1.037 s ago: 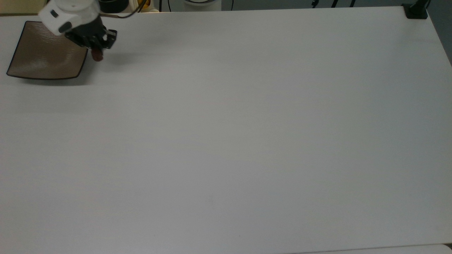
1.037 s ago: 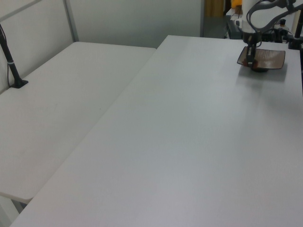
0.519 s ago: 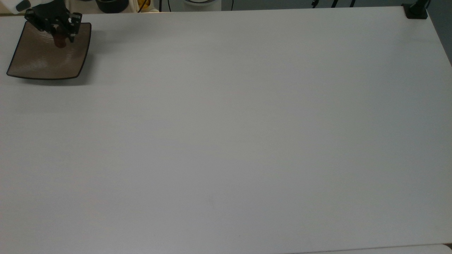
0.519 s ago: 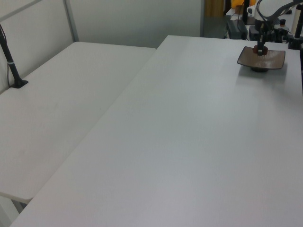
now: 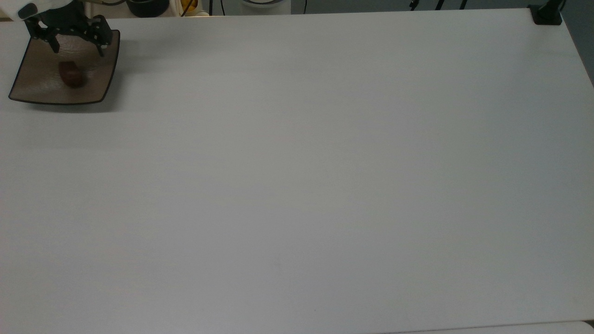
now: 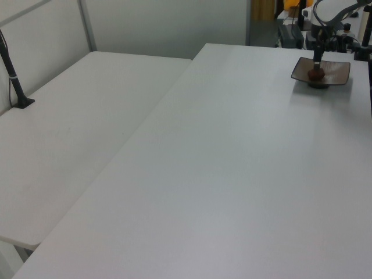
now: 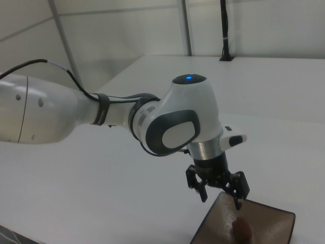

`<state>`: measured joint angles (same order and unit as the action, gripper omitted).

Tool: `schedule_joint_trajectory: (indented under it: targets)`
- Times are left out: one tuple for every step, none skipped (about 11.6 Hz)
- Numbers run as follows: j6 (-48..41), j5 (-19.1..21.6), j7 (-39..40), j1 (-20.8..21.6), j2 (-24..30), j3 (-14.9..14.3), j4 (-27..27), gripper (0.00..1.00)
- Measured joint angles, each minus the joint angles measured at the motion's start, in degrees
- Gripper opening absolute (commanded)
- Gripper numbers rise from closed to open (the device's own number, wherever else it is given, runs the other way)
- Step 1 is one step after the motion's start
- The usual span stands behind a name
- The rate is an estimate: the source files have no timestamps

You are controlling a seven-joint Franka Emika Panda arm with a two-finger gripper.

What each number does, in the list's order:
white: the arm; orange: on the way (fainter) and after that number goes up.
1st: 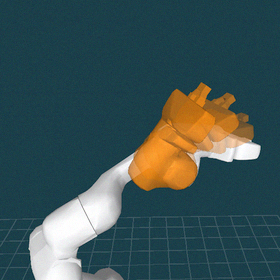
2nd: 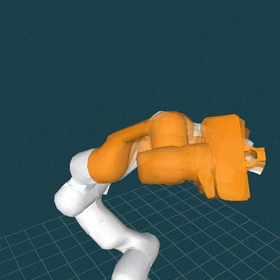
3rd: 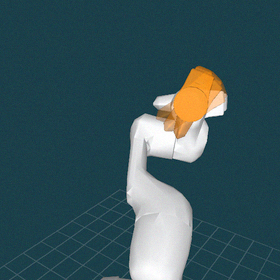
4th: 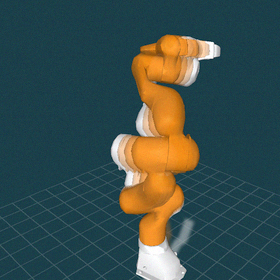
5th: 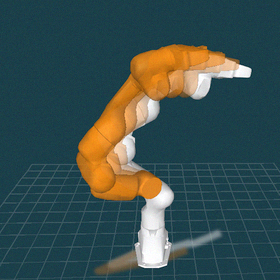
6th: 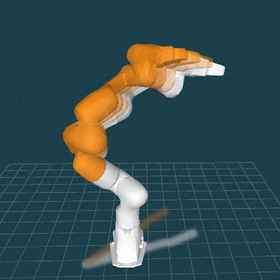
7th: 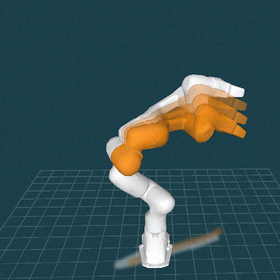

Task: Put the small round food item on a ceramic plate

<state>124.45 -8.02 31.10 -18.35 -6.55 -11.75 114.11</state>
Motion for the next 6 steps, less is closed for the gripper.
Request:
schedule_joint_trajectory:
  targets:
    - [-0.62,0.27,-0.39,0.06,0.31,0.02,-0.71,1.00]
    - [-4.24,1.82,-1.67,0.37,0.96,0.19,-2.56,1.00]
    - [-9.65,3.75,-3.47,1.23,1.77,0.43,-5.31,1.00]
    - [-15.80,5.13,-5.25,2.61,2.75,0.94,-8.65,1.00]
    - [-20.04,5.60,-6.95,3.82,3.70,1.91,-11.30,1.00]
    - [-22.25,5.68,-9.66,4.58,4.69,3.45,-12.95,1.00]
